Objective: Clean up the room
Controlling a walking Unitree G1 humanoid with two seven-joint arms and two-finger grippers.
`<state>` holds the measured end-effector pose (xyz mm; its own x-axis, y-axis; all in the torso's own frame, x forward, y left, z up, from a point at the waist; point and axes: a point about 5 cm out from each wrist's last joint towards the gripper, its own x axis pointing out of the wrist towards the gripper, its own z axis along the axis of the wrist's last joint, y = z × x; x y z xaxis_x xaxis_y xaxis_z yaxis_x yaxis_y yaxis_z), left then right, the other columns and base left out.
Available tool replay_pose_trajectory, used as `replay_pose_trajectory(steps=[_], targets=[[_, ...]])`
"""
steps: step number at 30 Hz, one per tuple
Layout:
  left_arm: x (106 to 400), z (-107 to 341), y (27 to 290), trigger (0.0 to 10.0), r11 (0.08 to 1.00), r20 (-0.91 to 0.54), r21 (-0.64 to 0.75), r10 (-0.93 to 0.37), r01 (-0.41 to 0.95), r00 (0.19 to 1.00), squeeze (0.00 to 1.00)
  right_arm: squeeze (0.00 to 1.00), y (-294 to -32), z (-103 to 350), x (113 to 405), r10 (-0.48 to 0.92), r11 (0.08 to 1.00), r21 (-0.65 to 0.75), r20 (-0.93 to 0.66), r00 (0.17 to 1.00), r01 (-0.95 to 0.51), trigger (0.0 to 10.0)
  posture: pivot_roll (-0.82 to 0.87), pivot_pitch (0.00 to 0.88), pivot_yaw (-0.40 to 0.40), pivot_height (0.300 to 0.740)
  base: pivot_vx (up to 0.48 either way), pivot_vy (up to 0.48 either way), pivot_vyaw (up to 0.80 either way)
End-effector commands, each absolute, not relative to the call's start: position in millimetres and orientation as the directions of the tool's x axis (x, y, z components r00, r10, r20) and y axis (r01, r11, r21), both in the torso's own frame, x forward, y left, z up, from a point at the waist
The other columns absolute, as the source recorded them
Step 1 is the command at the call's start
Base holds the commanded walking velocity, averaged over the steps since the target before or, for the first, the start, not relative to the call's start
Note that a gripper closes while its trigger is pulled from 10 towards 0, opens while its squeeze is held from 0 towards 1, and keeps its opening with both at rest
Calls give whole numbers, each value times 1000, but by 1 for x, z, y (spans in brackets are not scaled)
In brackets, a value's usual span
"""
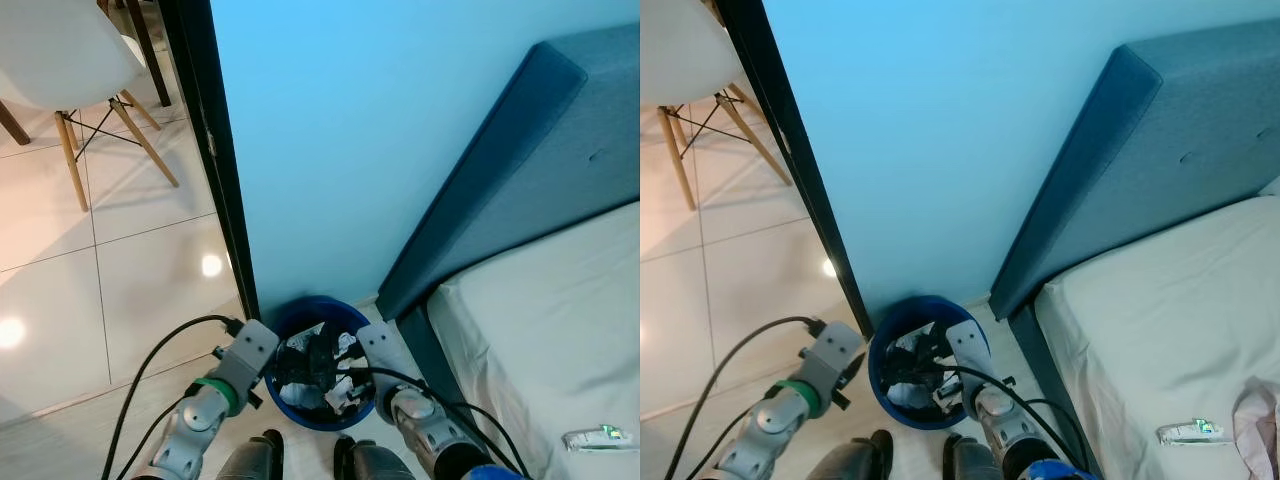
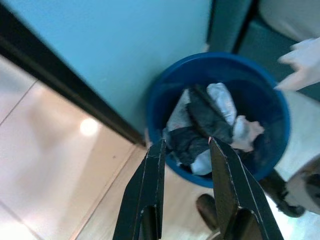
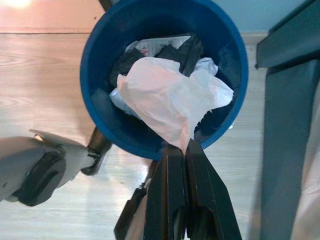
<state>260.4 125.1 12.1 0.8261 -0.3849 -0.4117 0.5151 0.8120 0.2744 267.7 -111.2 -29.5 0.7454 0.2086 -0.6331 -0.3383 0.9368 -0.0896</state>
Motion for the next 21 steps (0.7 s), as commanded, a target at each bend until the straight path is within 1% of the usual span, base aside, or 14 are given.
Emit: replay_pose_trajectory(steps=[1,3,4,5,6,8,10,11,12,14,16,17,18,21], targets=[[252,5,122,10000,774,-456,272,-419,572,785,0,0,-114,-40,256,194,938,-84,-678,709,-336,10000,33,264,17,740,0,0,0],[252,5,122,10000,774,-456,272,-419,572,785,0,0,-114,-40,256,194,938,-84,-678,709,-336,10000,33,264,17,740,0,0,0],[248,7,125,10000,721,-469,306,-454,622,757,0,0,-114,-41,257,181,929,-112,-692,699,-352,10000,52,323,25,740,0,0,0],[248,7,125,10000,721,-469,306,-454,622,757,0,0,-114,-41,257,181,929,-112,-692,699,-352,10000,52,323,25,740,0,0,0],[245,10,127,10000,693,-472,329,-467,641,748,0,0,-113,-39,258,179,931,-113,-689,703,-348,10000,63,344,27,740,0,0,0],[245,10,127,10000,693,-472,329,-467,641,748,0,0,-113,-39,258,179,931,-113,-689,703,-348,10000,63,344,27,740,0,0,0],[242,12,130,10000,674,-472,344,-477,654,741,0,0,-112,-38,260,178,933,-112,-682,709,-342,10000,67,350,27,740,0,0,0],[238,15,133,10000,653,-471,358,-490,667,733,0,0,-110,-36,262,185,931,-111,-675,714,-347,10000,91,401,33,740,0,0,0],[238,15,133,10000,653,-471,358,-490,667,733,0,0,-110,-36,262,185,931,-111,-675,714,-347,10000,91,401,33,740,0,0,0],[233,23,135,10000,617,-461,375,-523,692,717,0,0,-107,-31,269,199,922,-121,-664,721,-367,10000,98,447,35,740,0,0,0],[233,23,135,10000,617,-461,375,-523,692,717,0,0,-107,-31,269,199,922,-121,-664,721,-367,10000,98,447,35,740,0,0,0],[232,26,136,10000,605,-456,379,-537,700,710,0,0,-106,-28,272,203,918,-128,-660,723,-375,10000,98,447,35,740,0,0,0],[232,32,133,10000,595,-431,377,-566,710,703,0,0,-107,-24,277,195,915,-149,-650,735,-374,10000,105,467,32,740,0,0,0],[233,35,131,10000,590,-413,375,-584,715,698,0,0,-108,-22,279,188,914,-163,-643,743,-372,10000,105,465,32,740,0,0,0]])
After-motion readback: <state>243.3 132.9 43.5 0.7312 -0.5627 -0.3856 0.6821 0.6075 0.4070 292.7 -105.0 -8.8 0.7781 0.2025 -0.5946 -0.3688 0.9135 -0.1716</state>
